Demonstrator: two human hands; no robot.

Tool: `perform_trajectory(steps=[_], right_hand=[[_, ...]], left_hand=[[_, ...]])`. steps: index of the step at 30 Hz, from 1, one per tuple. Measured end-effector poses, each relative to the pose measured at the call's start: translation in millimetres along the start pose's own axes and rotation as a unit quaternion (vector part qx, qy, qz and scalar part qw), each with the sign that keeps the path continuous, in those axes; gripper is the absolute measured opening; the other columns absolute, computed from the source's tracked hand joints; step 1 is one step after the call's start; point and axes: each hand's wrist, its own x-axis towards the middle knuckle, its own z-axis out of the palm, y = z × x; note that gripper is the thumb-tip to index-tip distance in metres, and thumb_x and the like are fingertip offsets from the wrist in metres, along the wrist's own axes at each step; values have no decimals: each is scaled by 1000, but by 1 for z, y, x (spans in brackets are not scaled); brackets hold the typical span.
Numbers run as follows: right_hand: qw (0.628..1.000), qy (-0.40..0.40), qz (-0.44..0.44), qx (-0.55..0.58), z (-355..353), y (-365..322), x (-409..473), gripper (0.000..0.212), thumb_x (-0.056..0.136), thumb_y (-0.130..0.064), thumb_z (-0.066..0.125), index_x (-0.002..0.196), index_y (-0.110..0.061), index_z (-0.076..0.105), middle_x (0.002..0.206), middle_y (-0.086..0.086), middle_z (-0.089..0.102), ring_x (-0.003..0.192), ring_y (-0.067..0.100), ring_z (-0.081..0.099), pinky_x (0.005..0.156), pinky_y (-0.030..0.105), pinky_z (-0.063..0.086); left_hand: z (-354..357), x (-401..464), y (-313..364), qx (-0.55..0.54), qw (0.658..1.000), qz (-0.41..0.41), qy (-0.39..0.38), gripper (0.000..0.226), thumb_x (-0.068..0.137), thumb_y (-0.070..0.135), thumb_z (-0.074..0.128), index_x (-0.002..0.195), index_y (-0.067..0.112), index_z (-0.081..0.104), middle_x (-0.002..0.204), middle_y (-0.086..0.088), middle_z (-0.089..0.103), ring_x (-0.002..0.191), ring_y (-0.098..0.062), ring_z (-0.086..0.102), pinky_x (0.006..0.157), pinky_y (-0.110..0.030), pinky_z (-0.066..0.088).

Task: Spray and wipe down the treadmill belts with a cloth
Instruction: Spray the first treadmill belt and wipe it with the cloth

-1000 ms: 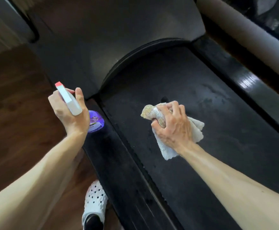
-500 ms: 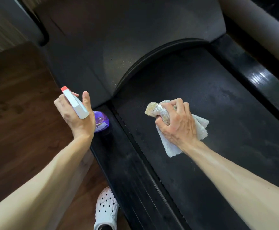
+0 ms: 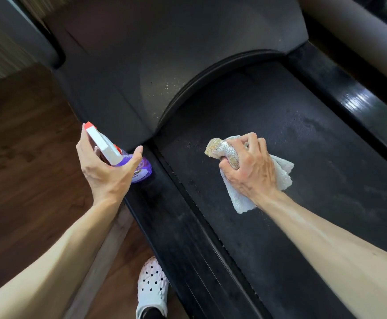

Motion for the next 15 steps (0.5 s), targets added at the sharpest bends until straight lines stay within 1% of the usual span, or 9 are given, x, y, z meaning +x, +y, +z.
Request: perform_trajectory(steps=[2,5,7,9,12,13,15], right_hand=[[1000,4,0,1,-4,-2,1,42,89,-48,50,119,-22,65,113,2,49,95,22,45,76,39,51],[1000,12,-1,2,-12,-4,1,42,89,-47,51,119,-21,66,113,3,49,96,22,45,76,39,50],[1000,17,1,4,-18,-6,0,41,89,-47,53,119,-21,65,113,3,49,97,23,46,75,39,50],[1000,24,3,3,-26,-8,-2,40,90,-46,54,119,-21,65,113,2,49,97,23,46,75,40,51],[999,36,11,5,-37,-6,-7,41,89,-46,53,119,-21,65,113,3,50,96,23,46,75,38,50],[999,40,11,4,-40,-5,-9,42,89,-47,51,119,-21,66,114,3,51,96,23,46,76,37,48],[999,47,20,2,-46,-1,-14,44,89,-48,49,118,-20,66,114,3,52,95,23,46,76,35,46]], left_hand=[[-4,-3,4,7,1000,5,-1,114,68,51,89,158,16,28,152,-2,41,138,-18,47,113,-40,43],[-12,-7,19,21,999,23,9,113,71,54,84,158,10,26,158,-5,37,146,-14,36,121,-34,31],[-17,-6,29,25,998,52,16,107,74,50,81,155,5,30,157,-10,38,145,-19,37,121,-37,30],[-21,-4,40,32,993,110,19,98,77,44,78,153,-2,34,154,-16,41,144,-26,39,120,-43,32],[-17,-6,63,34,981,189,-7,91,79,37,73,149,-8,37,154,-22,41,146,-31,38,120,-48,31],[-14,-8,70,35,979,202,-19,90,79,35,71,149,-9,37,155,-23,40,146,-31,37,122,-46,28],[-1,-14,87,32,971,229,-61,88,79,34,69,149,-10,37,156,-24,39,147,-34,37,126,-34,17]])
